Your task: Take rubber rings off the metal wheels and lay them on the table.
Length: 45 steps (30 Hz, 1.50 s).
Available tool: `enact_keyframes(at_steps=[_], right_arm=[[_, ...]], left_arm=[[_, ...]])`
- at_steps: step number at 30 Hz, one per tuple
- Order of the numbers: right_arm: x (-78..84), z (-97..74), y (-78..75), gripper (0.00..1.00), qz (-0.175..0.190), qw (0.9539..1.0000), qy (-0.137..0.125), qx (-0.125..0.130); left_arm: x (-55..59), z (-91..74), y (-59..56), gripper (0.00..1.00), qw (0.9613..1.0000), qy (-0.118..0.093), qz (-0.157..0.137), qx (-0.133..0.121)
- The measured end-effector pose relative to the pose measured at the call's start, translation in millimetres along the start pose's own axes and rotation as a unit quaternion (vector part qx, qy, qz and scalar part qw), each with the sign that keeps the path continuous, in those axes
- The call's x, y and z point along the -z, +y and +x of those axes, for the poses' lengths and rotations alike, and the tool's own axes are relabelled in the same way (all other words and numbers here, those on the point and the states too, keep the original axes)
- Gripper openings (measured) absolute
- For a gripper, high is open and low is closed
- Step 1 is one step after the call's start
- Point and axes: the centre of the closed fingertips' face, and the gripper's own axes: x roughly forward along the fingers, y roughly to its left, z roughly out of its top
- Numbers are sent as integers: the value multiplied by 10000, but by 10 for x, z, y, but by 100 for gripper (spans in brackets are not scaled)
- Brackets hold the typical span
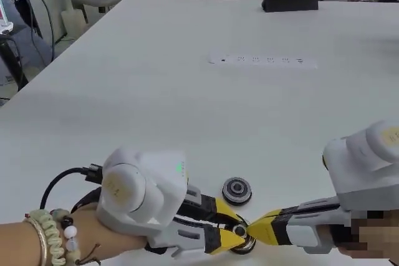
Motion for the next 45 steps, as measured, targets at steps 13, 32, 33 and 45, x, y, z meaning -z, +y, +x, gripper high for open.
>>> enact_keyframes(at_steps=[13, 32, 33, 45], right_arm=[[-15, -10, 5, 0, 51, 10000, -16, -18], [-4, -66, 66, 0, 33, 10000, -15, -60], [-4, -70, 66, 0, 18, 10000, -6, -57], [-8, -186, 163, 0, -177, 9998, 16, -64]], left_arm=[[-93, -212, -70, 13, 9988, -30, -305, 374], [-328, -872, 57, 50, 9989, -335, -313, -134], [-317, -901, 75, 52, 9991, -295, -182, -227], [-342, -1180, 113, 66, 9955, -534, -402, -676]])
